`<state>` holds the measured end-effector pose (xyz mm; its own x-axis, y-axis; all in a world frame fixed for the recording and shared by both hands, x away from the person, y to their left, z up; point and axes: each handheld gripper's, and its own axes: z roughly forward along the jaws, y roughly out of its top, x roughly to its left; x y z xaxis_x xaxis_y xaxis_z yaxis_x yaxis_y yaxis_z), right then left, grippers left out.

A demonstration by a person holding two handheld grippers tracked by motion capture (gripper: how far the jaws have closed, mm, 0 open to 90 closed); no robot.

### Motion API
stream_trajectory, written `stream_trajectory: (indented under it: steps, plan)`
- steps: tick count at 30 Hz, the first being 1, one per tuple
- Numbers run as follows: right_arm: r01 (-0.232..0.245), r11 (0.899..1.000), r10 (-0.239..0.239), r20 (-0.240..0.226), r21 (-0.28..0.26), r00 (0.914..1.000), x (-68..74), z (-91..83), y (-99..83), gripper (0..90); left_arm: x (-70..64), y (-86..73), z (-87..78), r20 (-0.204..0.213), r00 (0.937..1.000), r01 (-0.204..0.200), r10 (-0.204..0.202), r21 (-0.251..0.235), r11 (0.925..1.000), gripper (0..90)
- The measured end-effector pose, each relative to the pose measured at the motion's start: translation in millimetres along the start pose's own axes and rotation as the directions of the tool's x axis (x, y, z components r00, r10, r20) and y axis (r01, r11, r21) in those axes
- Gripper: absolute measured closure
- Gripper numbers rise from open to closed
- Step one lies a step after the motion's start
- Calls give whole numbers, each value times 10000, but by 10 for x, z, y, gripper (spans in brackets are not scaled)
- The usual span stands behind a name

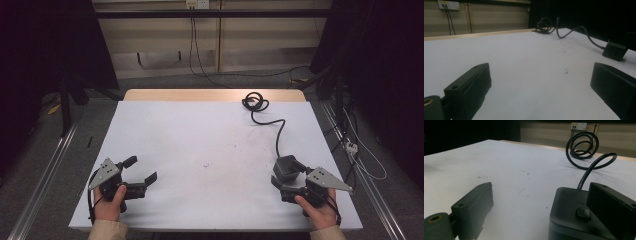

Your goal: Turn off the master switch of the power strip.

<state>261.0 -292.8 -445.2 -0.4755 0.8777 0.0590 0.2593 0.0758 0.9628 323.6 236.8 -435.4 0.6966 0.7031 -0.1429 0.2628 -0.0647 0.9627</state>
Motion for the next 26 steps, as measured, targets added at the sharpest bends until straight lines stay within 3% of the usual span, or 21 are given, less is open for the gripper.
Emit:
stream_trajectory:
  steps: [26]
  plan:
    - [175, 9998, -175, 136, 27, 9998, -11, -41, -25, 72, 4, -2, 22, 28, 10000, 16, -16, 52, 10000, 28]
